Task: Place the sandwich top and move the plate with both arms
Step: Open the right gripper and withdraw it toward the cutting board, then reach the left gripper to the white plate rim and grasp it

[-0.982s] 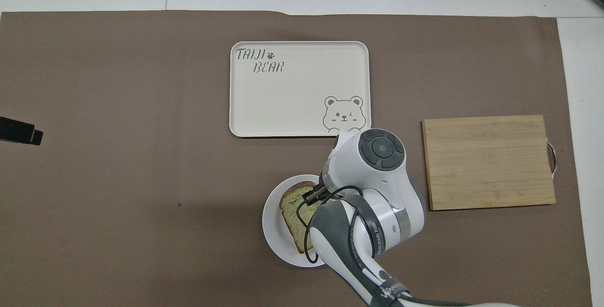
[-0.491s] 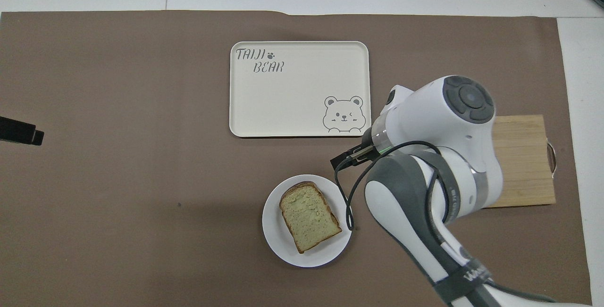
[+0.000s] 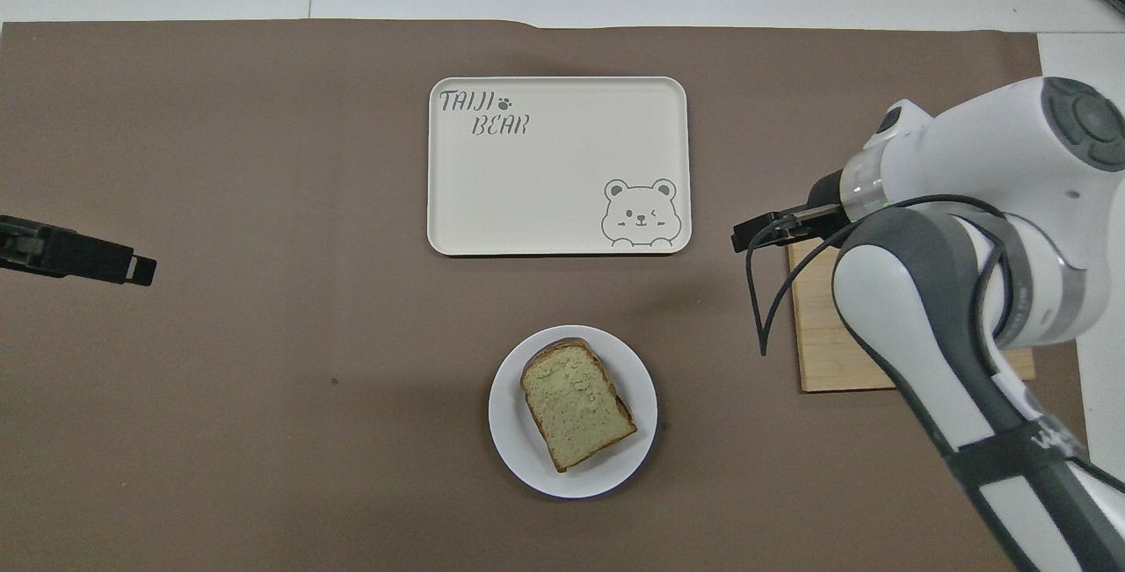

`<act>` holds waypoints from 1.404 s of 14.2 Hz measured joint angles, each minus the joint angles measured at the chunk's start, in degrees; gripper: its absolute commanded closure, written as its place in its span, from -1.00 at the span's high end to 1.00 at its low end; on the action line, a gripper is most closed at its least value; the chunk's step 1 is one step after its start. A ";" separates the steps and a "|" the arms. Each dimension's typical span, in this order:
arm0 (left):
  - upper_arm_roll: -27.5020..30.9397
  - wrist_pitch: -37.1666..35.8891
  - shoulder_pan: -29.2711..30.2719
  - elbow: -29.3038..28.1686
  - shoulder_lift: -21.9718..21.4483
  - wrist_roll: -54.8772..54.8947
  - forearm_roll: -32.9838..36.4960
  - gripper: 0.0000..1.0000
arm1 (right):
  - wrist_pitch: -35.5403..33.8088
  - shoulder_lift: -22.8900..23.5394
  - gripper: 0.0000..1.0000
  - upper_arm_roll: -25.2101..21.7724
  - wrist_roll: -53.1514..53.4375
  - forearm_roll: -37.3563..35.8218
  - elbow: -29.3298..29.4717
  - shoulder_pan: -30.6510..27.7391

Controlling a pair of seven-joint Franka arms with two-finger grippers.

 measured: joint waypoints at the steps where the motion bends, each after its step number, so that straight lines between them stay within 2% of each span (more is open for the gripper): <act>1: -0.03 0.92 -0.07 -2.77 -1.20 0.00 -2.52 1.00 | -1.04 -0.16 1.00 -0.30 0.02 -3.11 0.75 -1.22; 5: -0.45 16.01 -4.65 -20.16 -6.52 0.08 -10.62 1.00 | -4.85 -1.82 1.00 -1.77 2.80 -12.13 2.99 -4.44; 11: -0.69 34.78 -13.08 -39.20 -8.77 0.72 -21.14 1.00 | -20.84 -4.49 1.00 -1.95 12.53 -12.42 13.62 -6.14; 13: -0.77 39.96 -15.70 -44.51 -8.89 3.72 -26.03 1.00 | -26.12 -4.63 1.00 -1.95 13.71 -11.89 17.53 -6.16; 17: -0.69 48.69 -19.33 -52.95 -8.83 12.39 -37.29 1.00 | -27.42 -4.99 1.00 -2.14 13.75 -11.42 19.29 -6.29; 20: -0.70 54.70 -23.86 -56.46 -8.09 15.49 -45.30 0.73 | -27.42 -5.02 1.00 -2.17 13.75 -11.29 19.28 -6.28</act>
